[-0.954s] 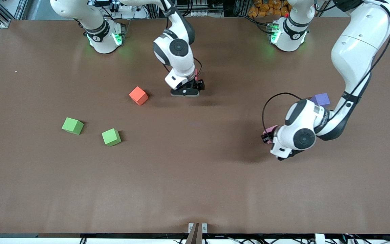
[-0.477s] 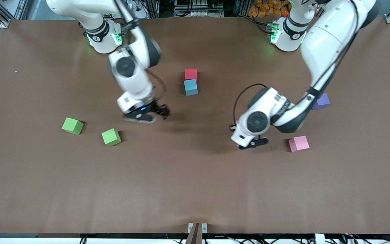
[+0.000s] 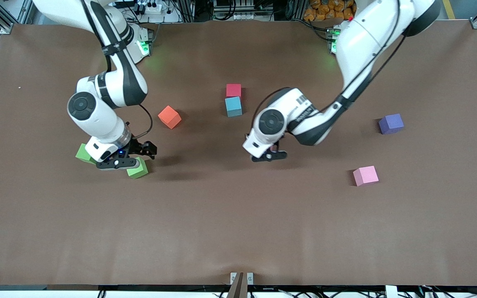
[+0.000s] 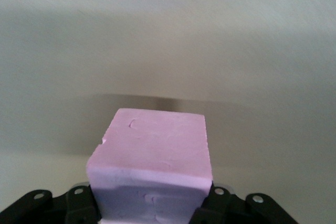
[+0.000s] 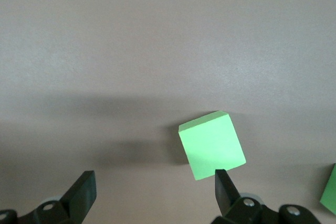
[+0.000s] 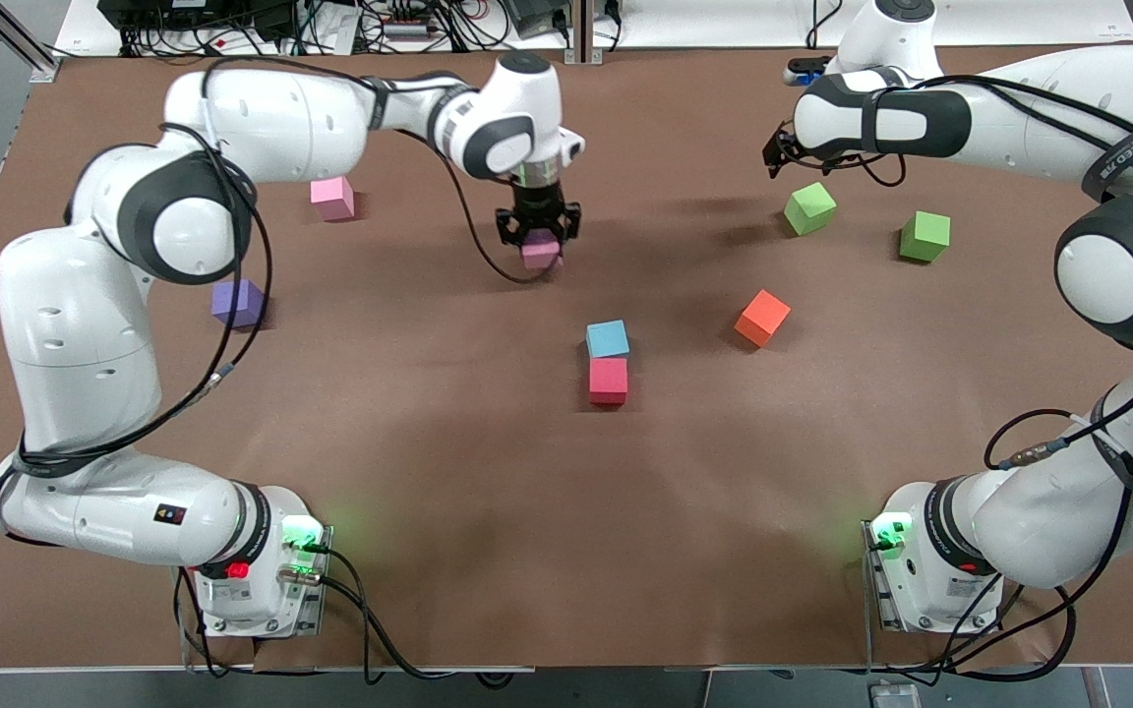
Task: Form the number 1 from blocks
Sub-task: 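Set pink block beside blue with the left gripper while the right gripper grasps green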
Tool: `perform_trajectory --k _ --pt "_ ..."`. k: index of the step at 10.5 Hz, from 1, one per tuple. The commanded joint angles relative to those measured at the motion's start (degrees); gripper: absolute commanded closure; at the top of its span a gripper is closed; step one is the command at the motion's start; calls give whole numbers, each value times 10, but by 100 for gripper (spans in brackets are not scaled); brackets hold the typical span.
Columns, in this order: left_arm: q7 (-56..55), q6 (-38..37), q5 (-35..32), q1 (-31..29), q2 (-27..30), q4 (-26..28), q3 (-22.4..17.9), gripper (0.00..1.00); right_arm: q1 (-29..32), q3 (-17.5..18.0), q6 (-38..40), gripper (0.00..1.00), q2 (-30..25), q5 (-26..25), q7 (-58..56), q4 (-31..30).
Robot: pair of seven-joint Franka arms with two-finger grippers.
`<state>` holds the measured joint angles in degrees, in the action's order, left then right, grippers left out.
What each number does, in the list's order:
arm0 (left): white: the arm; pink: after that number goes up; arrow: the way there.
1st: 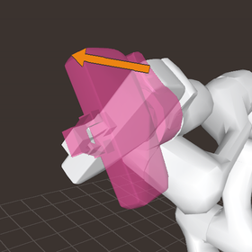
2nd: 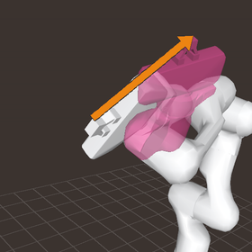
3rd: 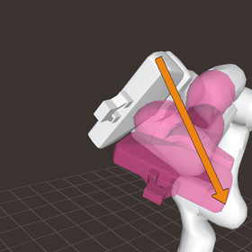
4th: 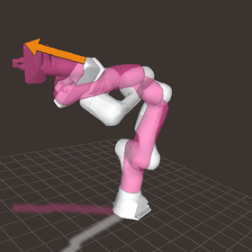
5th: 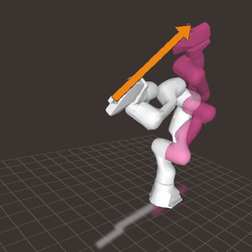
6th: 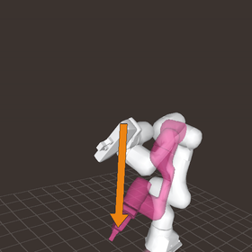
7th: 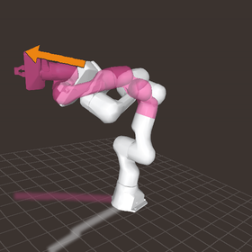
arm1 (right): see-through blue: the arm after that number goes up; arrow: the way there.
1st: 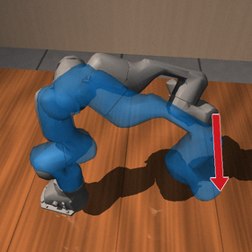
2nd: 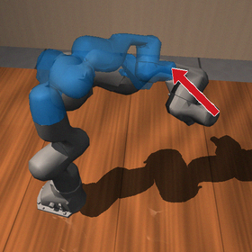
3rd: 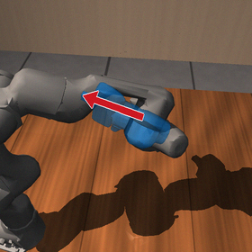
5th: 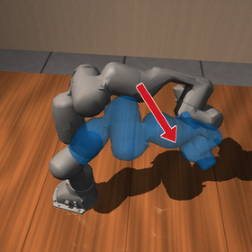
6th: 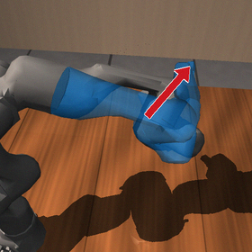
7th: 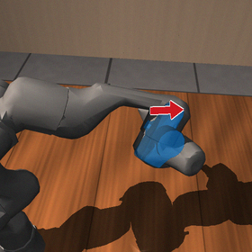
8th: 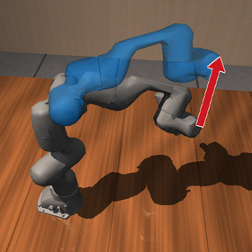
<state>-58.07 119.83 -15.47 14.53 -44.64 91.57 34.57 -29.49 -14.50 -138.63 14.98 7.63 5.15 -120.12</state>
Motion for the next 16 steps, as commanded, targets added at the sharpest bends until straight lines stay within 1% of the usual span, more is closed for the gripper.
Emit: perform_trajectory --k 1,2,3,4,5,7,16 --pt "-45 16 11 48 -21 -21 -9 100 29 12 -29 0 30 -8 -45 -5" --pt "-49 16 11 59 -29 -31 -9 100 49 11 -49 0 49 -8 -111 4" --pt "-65 16 11 73 -37 -38 -9 100 66 11 -44 0 65 -8 -182 29" --pt "-76 16 10 89 -43 -39 -9 100 74 11 -43 0 77 -7 -226 46" --pt "-77 16 11 100 -50 -39 -17 100 73 11 -42 0 87 -5 -227 58" --pt "-76 18 12 143 -55 -44 -55 100 66 11 -45 0 115 1 -209 74" --pt "-77 19 25 168 -54 -46 -58 100 58 11 -50 0 156 13 -199 74"
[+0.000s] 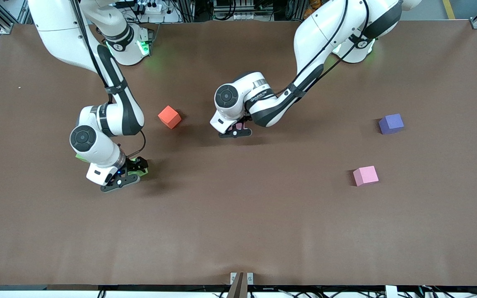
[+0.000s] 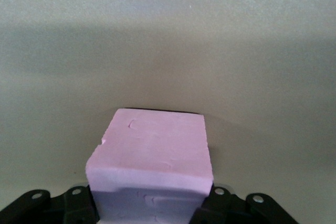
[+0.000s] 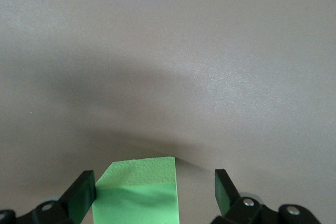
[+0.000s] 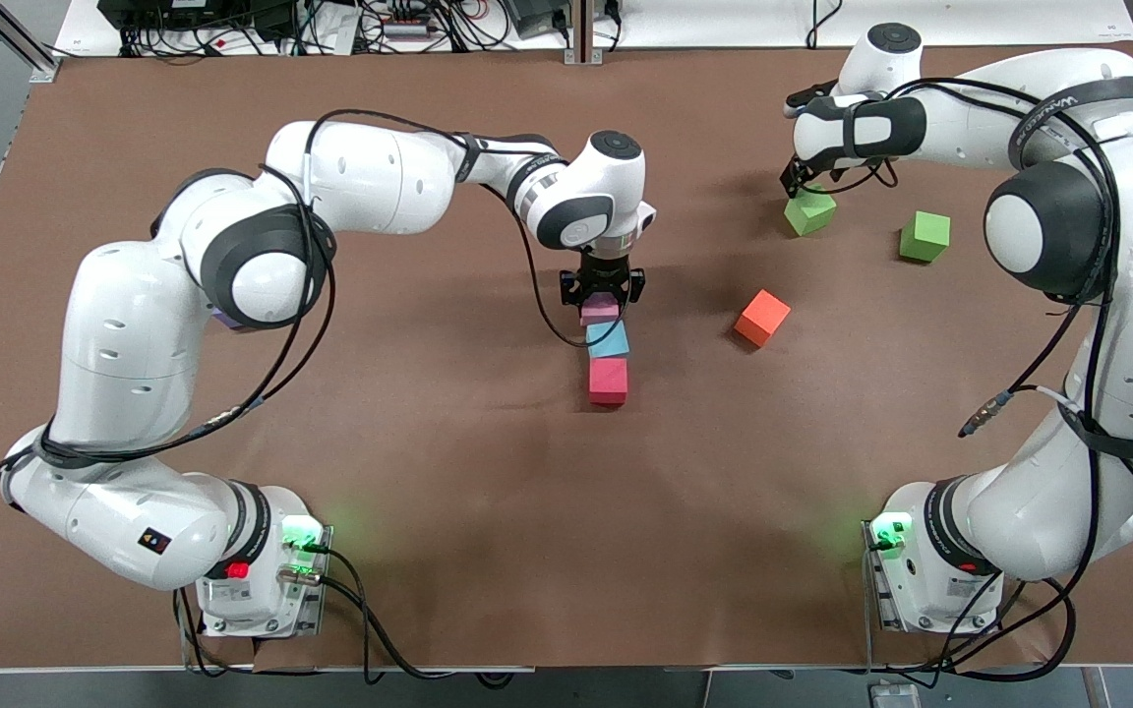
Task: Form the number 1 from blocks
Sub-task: 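Set pink block beside blue with the left gripper while the right gripper grasps green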
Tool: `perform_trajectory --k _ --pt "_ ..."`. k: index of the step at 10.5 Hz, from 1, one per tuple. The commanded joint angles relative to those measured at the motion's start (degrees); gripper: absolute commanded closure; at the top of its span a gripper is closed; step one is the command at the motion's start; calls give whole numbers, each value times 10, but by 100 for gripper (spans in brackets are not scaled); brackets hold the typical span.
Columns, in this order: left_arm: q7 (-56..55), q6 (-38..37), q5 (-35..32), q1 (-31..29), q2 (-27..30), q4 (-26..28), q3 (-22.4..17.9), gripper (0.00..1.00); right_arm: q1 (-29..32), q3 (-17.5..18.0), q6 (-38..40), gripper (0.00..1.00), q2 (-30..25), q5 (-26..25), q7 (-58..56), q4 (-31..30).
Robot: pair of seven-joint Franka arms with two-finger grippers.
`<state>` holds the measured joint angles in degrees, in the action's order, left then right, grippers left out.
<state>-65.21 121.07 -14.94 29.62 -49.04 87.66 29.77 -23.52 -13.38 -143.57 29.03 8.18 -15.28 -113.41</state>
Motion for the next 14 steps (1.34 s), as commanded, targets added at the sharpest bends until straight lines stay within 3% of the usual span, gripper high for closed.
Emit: perform_trajectory --k 1,4,5,6,9,12,14 --pt "-5 7 20 18 -9 -6 -10 100 -3 0 0 0 16 10 5 5" --pt "-5 7 22 29 -10 -6 -10 100 -4 -1 6 0 12 30 -1 9" --pt "-7 7 23 31 -10 -6 -10 72 -4 -1 5 0 14 30 -1 6" --pt "-6 7 10 34 -10 -6 -11 1 -4 -1 1 0 16 30 -1 -2" --pt "-10 7 4 34 8 -7 -11 0 -3 -1 3 8 15 30 -1 -19" --pt "-12 1 4 8 46 -14 -11 0 -3 -1 7 38 13 43 1 -21" --pt "-12 -8 4 -24 76 -14 -13 0 -3 -2 17 45 9 47 3 -17"
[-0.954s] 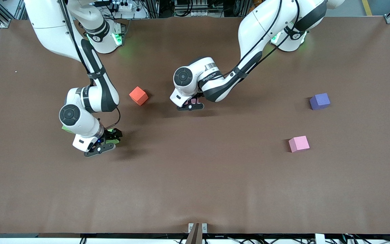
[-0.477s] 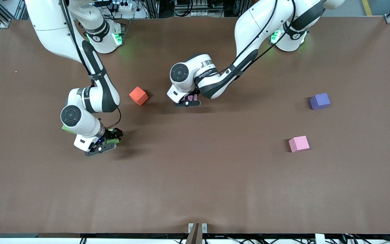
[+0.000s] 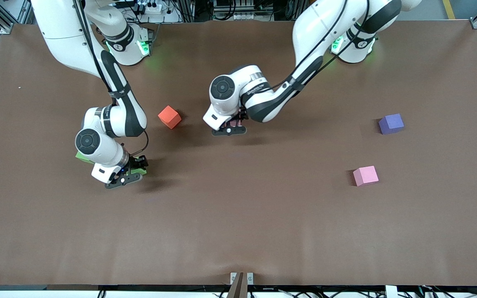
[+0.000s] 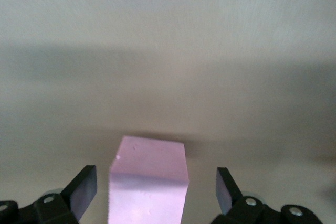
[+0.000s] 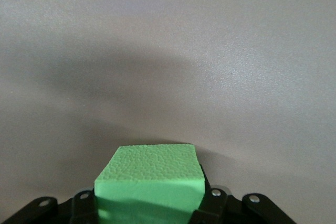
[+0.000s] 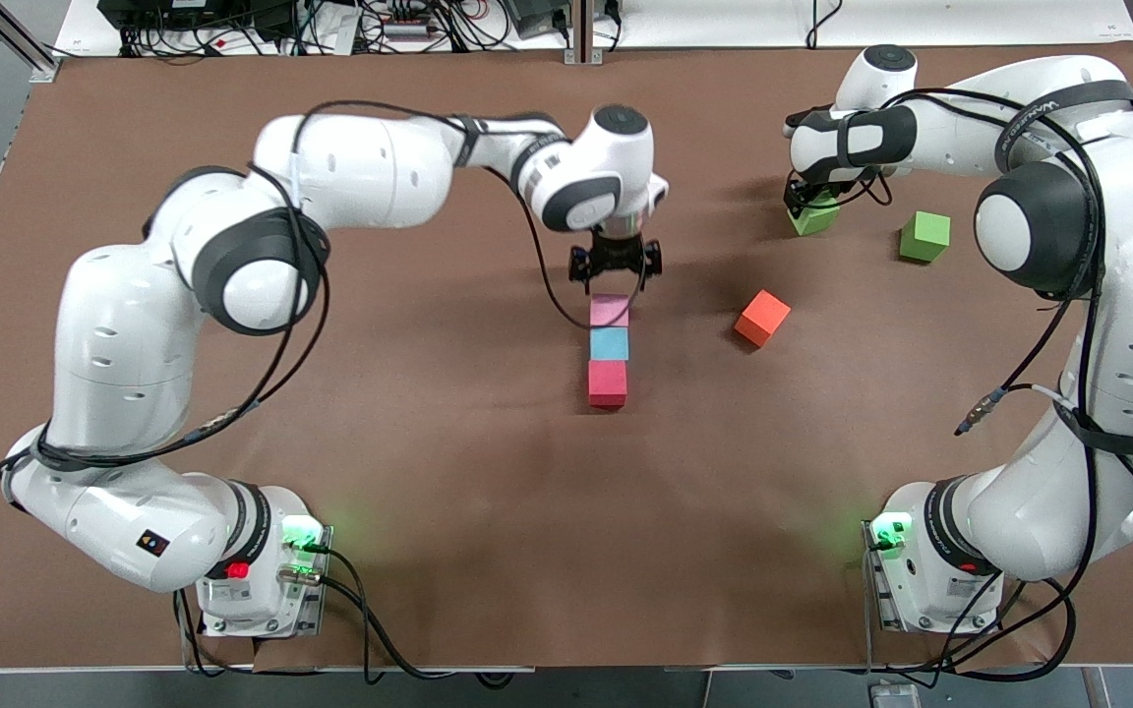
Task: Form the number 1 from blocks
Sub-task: 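Set pink block beside blue with the left gripper while the right gripper grasps green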
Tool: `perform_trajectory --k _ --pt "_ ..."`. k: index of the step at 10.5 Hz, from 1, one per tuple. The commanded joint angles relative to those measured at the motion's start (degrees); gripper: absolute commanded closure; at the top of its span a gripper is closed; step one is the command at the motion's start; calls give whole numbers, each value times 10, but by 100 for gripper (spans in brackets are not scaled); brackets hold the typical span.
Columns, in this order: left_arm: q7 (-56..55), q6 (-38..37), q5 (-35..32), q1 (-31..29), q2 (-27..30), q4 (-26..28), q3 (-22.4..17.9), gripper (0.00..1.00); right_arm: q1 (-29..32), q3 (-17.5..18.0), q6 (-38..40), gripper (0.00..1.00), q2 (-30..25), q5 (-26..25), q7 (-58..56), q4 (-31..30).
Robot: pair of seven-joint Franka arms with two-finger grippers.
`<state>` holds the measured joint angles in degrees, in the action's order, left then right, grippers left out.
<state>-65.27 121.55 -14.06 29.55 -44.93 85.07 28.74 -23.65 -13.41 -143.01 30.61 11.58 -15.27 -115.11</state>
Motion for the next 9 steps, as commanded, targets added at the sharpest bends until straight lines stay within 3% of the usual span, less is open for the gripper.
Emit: perform_trajectory --k 1,2,4,6,9 --pt "-11 -16 -6 -46 52 13 -3 0 -7 -6 15 46 -13 34 3 2" --pt "-11 -18 -5 -69 61 14 -4 0 -34 -24 19 46 -15 61 5 6" --pt "-7 -39 -7 -126 65 14 -12 0 -128 -99 20 46 -17 126 27 18" --pt "-4 -53 -16 -180 63 17 -23 0 -225 -146 19 46 -20 144 127 25" --pt "49 -85 -30 -269 63 18 -23 0 -324 -144 19 46 -16 145 325 47"
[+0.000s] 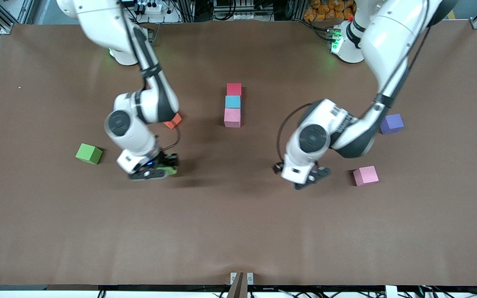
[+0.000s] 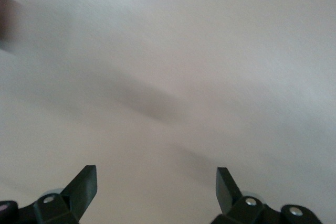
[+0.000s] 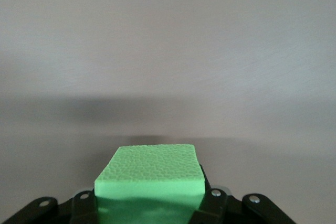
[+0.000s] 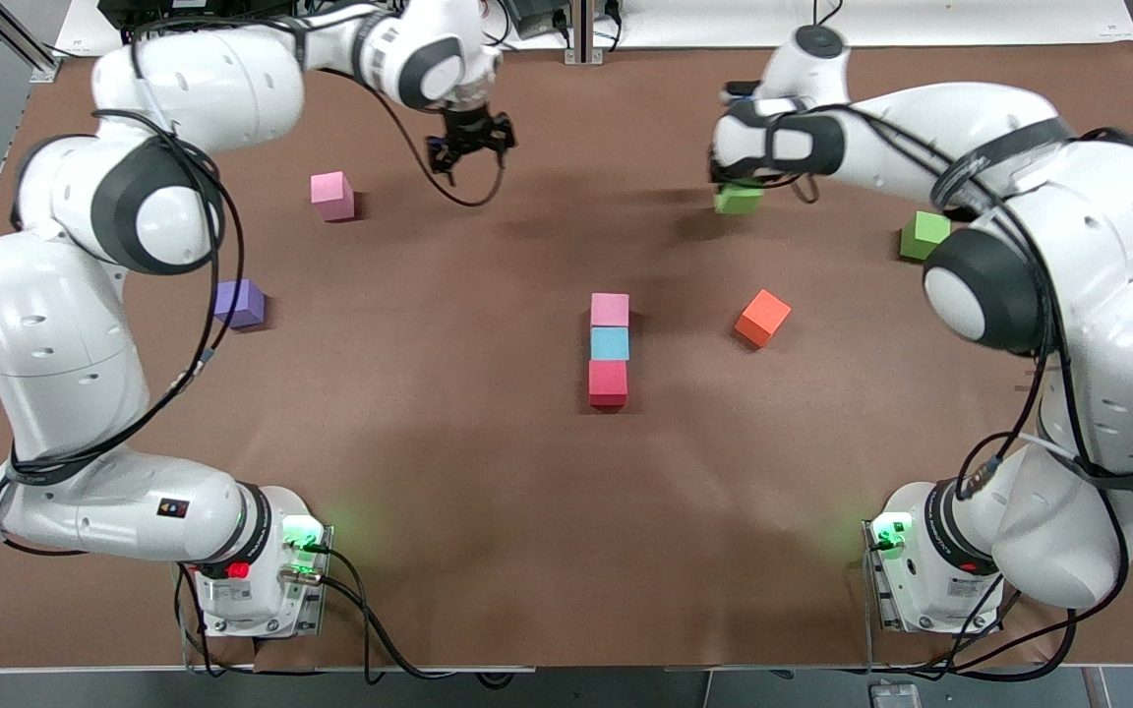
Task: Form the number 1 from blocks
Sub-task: 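Set green block beside pink with the right gripper while the left gripper reaches pink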
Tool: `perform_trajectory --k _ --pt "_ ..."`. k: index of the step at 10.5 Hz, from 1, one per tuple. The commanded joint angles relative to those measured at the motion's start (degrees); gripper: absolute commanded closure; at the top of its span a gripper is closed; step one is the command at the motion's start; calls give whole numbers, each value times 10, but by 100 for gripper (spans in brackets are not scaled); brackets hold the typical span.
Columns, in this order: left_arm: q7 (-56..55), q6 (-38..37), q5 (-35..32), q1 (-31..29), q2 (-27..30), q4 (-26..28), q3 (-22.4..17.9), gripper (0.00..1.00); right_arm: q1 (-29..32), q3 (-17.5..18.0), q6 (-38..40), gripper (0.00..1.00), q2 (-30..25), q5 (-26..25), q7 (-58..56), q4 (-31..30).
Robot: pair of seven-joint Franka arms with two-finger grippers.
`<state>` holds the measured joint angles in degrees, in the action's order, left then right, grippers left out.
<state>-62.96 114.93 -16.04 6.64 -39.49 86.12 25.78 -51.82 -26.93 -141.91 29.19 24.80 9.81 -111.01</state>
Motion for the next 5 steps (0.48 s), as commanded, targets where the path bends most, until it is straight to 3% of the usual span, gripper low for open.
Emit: perform_trajectory --k 1,5 --pt "58 -32 -9 -71 9 8 8 0 -69 -4 8 46 0 13 125 11" --pt "169 -36 -10 -159 5 8 7 0 -128 8 1 45 38 14 223 46"
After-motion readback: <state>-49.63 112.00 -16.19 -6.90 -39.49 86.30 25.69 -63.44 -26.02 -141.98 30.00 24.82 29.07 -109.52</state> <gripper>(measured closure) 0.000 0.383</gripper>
